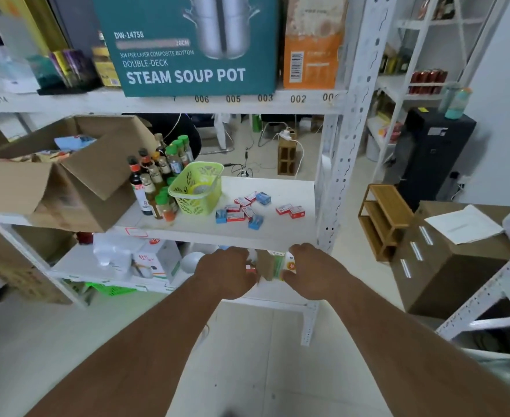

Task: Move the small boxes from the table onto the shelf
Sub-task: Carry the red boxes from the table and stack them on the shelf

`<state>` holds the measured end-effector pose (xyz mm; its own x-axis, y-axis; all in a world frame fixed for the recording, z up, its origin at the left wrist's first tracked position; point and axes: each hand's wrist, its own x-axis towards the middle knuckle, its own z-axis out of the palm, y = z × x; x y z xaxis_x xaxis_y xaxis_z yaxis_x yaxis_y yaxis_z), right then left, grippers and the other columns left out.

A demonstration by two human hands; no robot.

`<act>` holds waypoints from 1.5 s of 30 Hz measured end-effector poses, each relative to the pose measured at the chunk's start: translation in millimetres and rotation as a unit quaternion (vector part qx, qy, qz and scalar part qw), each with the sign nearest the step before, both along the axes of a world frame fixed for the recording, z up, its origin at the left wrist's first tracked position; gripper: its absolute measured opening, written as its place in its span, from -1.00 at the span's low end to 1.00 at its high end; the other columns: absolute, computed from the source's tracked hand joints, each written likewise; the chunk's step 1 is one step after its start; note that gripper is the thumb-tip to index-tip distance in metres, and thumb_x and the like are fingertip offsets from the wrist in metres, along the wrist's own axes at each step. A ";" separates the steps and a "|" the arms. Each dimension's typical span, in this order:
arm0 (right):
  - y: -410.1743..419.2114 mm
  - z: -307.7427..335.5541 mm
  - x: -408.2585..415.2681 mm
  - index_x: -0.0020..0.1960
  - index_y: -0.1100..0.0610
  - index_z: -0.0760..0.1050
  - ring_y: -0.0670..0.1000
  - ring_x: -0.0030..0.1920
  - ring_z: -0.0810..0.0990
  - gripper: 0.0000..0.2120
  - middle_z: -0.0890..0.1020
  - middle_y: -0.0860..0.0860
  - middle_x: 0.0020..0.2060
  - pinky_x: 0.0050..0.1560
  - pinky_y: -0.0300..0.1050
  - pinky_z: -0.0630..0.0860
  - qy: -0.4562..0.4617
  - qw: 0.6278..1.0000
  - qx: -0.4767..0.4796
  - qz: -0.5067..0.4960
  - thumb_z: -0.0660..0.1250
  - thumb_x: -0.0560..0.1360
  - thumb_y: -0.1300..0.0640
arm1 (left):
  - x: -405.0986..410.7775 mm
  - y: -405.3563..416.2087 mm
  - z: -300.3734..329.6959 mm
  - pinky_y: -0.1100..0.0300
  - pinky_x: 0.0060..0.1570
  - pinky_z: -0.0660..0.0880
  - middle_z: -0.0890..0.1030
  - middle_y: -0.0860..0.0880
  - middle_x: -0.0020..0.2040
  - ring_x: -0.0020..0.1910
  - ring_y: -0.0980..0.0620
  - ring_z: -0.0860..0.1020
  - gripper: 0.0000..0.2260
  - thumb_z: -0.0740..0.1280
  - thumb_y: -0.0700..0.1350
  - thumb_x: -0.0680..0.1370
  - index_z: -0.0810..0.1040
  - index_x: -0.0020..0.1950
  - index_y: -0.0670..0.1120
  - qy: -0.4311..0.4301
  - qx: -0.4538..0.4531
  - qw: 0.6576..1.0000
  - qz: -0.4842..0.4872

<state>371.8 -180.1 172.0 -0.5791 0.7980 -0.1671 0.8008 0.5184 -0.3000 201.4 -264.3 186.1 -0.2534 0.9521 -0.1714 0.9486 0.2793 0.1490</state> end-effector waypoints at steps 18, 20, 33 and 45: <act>84.5 -30.2 -136.8 0.23 0.02 0.44 -0.01 0.04 0.58 -0.63 0.60 -0.03 0.08 0.20 -0.05 0.56 -0.022 0.992 -0.043 -0.116 0.36 0.51 -0.12 | -168.5 106.9 -43.7 0.01 0.30 0.39 0.41 0.01 0.43 0.37 -0.06 0.42 -0.46 0.17 0.20 0.56 0.30 0.49 0.03 0.009 -0.043 0.998 -0.038; 91.2 -32.8 -146.2 0.27 0.05 0.43 -0.01 0.07 0.57 -0.59 0.59 -0.01 0.11 0.22 -0.07 0.53 -0.028 0.992 -0.047 -0.117 0.33 0.53 -0.14 | -179.7 115.7 -48.0 0.01 0.30 0.39 0.39 0.01 0.45 0.38 -0.06 0.41 -0.45 0.16 0.21 0.56 0.27 0.51 0.03 0.008 -0.049 0.998 -0.043; 153.6 -56.9 -185.5 0.41 0.05 0.35 0.00 0.22 0.55 -0.48 0.53 -0.03 0.27 0.19 -0.10 0.49 -0.058 0.991 -0.056 -0.105 0.27 0.57 -0.22 | -217.2 176.8 -77.4 0.03 0.18 0.45 0.44 0.01 0.38 0.29 -0.04 0.48 -0.47 0.23 0.13 0.53 0.29 0.48 0.00 0.024 -0.069 0.997 -0.022; 229.1 -93.9 -220.0 0.27 0.05 0.43 0.04 0.17 0.51 -0.46 0.54 0.02 0.13 0.13 -0.01 0.54 -0.057 0.994 -0.034 -0.088 0.29 0.47 -0.31 | -236.4 243.4 -107.5 0.03 0.15 0.48 0.48 -0.01 0.24 0.22 -0.05 0.47 -0.53 0.33 0.12 0.49 0.39 0.35 -0.01 0.034 -0.057 0.998 -0.005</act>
<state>151.9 48.9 78.1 -0.4058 0.8698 -0.2807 0.9081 0.3489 -0.2317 -35.0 -20.9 78.6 -0.2593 0.9295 -0.2621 0.9581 0.2818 0.0517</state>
